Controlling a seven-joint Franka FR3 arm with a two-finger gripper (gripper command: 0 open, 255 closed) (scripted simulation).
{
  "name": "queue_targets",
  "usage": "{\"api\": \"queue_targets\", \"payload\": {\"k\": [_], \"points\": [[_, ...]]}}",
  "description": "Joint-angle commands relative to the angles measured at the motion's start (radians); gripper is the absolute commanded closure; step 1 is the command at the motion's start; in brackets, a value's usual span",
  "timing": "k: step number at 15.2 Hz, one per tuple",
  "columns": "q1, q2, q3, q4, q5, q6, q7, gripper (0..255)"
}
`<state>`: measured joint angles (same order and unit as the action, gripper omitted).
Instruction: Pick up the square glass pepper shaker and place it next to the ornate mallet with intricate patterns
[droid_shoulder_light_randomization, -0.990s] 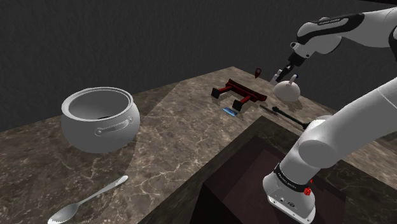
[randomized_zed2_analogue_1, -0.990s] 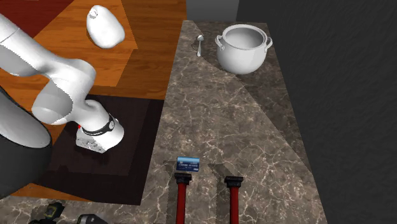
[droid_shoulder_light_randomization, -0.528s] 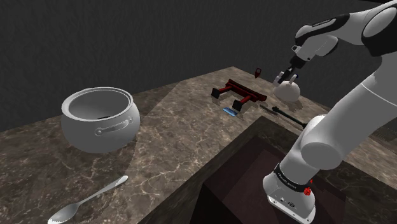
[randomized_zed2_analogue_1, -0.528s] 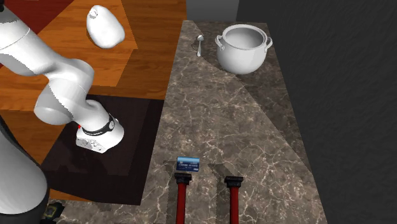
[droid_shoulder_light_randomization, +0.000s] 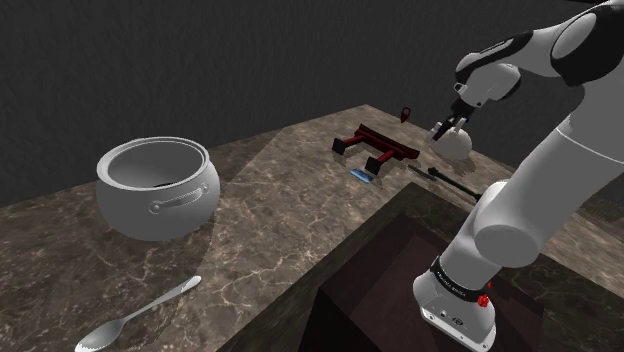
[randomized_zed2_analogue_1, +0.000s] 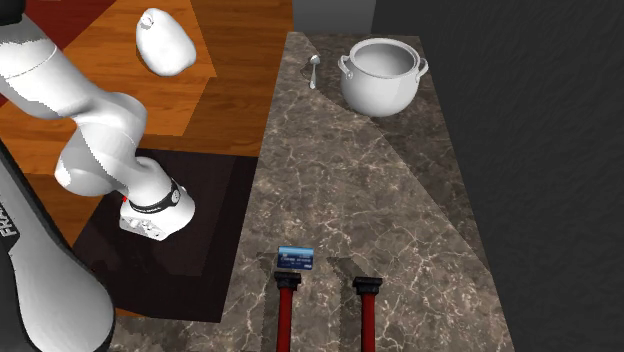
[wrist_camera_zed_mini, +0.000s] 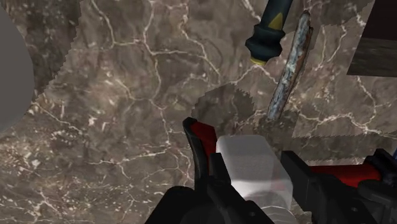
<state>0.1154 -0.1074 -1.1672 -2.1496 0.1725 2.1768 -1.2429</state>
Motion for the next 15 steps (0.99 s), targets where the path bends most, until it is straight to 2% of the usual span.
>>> {"api": "queue_targets", "payload": {"k": [1, 8, 15], "points": [[0.010, 0.028, -0.015, -0.016, 0.035, 0.024, -0.028, 255], [0.016, 0.154, -0.039, -0.054, 0.201, 0.081, -0.160, 255], [-0.049, 0.283, 0.018, -0.076, 0.377, 0.118, -0.295, 255]]}}
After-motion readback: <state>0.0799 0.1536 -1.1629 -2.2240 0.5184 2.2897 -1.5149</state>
